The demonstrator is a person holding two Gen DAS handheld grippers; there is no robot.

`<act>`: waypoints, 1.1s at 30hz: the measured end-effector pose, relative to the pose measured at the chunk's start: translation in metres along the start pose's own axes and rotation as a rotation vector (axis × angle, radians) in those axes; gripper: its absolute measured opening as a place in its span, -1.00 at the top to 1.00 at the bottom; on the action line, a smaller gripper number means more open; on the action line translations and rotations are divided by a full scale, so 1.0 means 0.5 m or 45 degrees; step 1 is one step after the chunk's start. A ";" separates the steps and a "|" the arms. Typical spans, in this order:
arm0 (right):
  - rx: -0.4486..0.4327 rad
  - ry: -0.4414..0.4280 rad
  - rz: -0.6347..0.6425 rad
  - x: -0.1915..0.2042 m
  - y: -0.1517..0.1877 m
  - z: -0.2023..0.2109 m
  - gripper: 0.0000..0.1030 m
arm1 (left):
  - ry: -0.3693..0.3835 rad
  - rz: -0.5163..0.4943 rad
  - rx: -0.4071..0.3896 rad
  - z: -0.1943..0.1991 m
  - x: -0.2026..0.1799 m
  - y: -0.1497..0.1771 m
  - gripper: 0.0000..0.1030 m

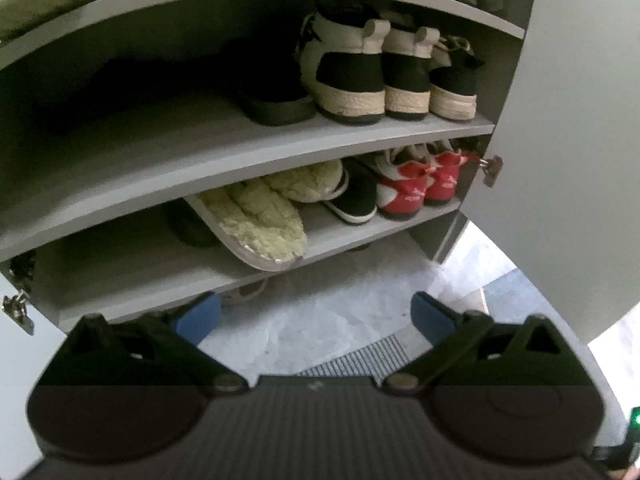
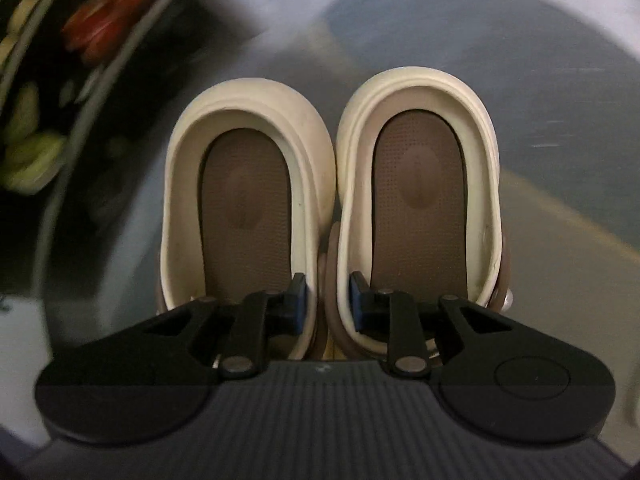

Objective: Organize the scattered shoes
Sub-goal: 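Close the right tool on the heel straps of both cream clogs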

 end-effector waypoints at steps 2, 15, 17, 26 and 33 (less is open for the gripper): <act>0.106 -0.064 0.193 0.087 -0.003 -0.056 0.51 | -0.021 -0.015 -0.013 0.009 0.000 0.000 -0.99; 0.084 -0.071 1.074 0.331 0.028 -0.309 0.44 | -0.133 -0.019 0.012 0.046 0.048 0.047 -0.99; 0.002 -0.101 1.024 0.336 0.011 -0.316 0.43 | -0.135 -0.013 0.045 0.044 0.059 0.064 -0.99; -0.385 -0.118 0.978 0.230 -0.053 -0.203 0.25 | -0.125 0.038 0.078 0.052 0.075 0.090 -0.99; -0.320 -0.086 0.936 0.171 -0.005 -0.230 -0.69 | -0.109 0.023 0.043 0.069 0.058 0.089 -0.99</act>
Point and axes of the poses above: each gripper's, at about its wrist camera, not at the fingertips, and z roughly against the way its jaws point, x to its left, y to its underside, the point moved 9 cm from there along -z, roughly the way its jaws point, and after that the axes turned 6 degrees about -z, right-handed, at the moved point
